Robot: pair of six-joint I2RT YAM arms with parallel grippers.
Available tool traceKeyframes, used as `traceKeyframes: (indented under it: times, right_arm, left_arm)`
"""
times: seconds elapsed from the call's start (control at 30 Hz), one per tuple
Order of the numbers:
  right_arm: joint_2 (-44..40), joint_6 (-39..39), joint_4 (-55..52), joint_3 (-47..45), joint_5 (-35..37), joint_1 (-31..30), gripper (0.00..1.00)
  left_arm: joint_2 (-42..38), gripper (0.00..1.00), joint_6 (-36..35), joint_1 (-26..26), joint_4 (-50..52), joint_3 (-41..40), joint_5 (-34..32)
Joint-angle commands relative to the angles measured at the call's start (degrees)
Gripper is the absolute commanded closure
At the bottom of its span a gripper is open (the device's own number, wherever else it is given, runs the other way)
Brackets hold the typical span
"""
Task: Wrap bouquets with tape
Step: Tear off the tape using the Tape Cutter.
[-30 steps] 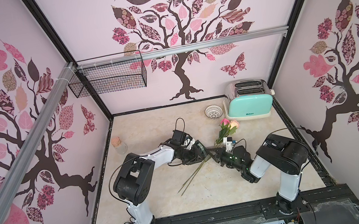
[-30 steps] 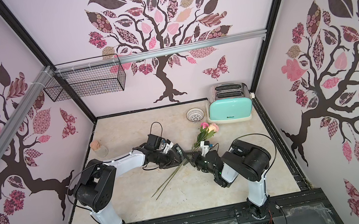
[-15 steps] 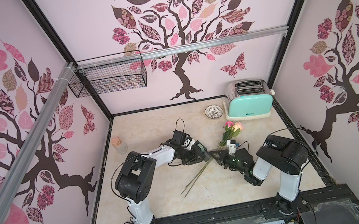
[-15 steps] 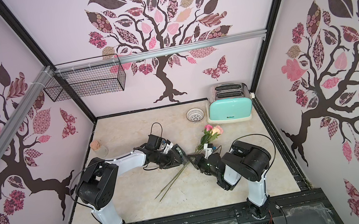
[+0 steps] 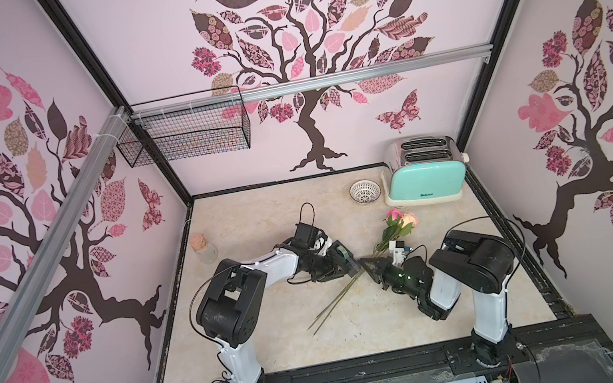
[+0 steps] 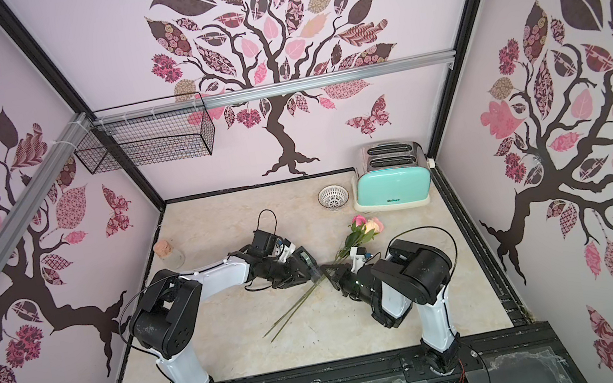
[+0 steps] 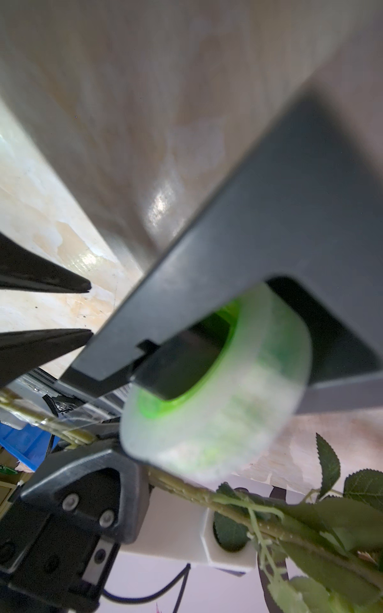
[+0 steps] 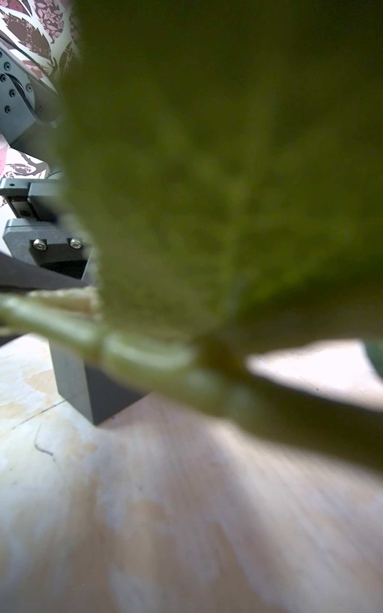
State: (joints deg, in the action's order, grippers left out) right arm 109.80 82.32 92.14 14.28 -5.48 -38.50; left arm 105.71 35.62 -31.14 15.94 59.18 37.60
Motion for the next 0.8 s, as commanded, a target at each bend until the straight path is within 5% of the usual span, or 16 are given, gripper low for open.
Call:
traceKeyframes:
  times: [0.0, 0.37, 0.77]
  right_arm:
    - [-0.27, -1.81, -2.84, -0.13, 1.15, -0.26, 1.0]
    - [-10.56, -6.35, -14.29, -0.25, 3.91, -0.43, 1.0]
    - [-0.6, -0.38, -4.47, -0.59, 2.23, -1.32, 1.0]
  left_arm:
    - [-1.41, 0.77, -0.46, 0.01, 0.03, 0.69, -1.95]
    - [-0.55, 0.77, -0.13, 0.02, -0.15, 1.4, -2.28]
    - [0.2, 0.77, 1.73, -0.07, -2.42, 1.25, -1.49]
